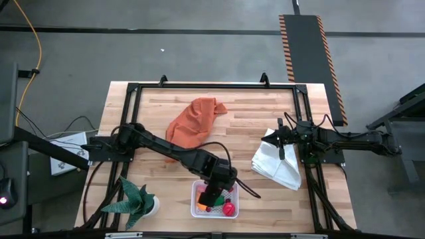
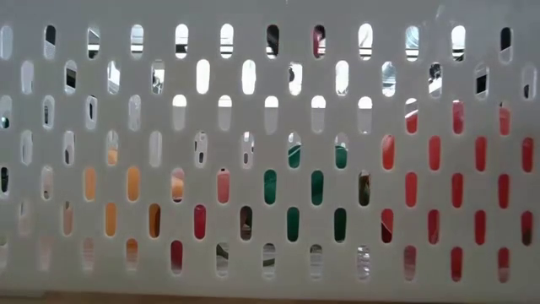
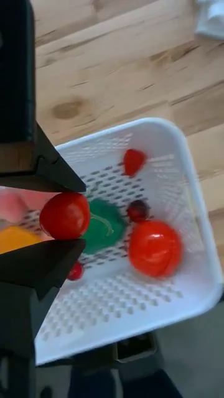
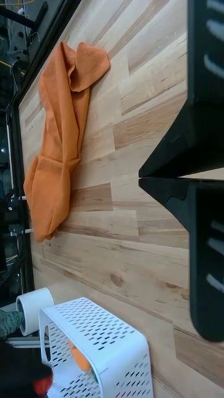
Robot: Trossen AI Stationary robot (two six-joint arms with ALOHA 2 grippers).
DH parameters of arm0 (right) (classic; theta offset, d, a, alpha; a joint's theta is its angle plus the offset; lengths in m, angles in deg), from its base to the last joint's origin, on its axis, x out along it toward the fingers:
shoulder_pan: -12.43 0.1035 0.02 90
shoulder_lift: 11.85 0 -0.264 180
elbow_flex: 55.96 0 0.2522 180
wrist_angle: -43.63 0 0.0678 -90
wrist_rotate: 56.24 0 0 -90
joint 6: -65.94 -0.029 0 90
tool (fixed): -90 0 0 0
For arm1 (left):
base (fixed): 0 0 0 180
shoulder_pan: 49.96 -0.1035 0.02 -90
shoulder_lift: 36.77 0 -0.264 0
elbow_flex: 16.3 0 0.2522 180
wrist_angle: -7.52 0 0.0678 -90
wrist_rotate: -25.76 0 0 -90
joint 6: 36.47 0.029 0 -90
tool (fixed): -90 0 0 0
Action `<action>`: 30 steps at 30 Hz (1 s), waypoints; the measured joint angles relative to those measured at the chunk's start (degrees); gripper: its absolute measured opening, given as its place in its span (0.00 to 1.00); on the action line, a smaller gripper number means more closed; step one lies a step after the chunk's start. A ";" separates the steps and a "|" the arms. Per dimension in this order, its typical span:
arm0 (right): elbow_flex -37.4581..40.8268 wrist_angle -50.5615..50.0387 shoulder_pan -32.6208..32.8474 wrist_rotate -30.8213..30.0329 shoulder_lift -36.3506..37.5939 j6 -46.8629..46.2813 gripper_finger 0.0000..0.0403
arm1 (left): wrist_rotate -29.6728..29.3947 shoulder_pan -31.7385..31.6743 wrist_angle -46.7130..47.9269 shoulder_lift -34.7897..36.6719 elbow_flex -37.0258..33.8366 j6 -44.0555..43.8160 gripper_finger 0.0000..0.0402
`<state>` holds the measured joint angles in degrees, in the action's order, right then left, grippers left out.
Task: Pick and placing Produce into tupperware
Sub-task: Put the red cherry into the white bin
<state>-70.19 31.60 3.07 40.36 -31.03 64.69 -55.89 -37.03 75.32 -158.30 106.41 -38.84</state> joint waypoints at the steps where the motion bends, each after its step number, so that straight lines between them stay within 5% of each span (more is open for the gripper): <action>1: 0.00 -0.02 -0.01 0.00 0.08 0.00 0.00 | 0.04 -0.02 -0.76 -0.32 0.08 -0.02 0.28; 30: 0.00 -0.02 0.01 0.00 0.07 0.00 0.00 | -0.90 -0.17 -7.97 -4.57 0.17 1.05 0.28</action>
<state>-70.19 31.58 3.08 40.37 -30.97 64.69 -56.79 -37.20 67.34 -162.87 106.58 -37.80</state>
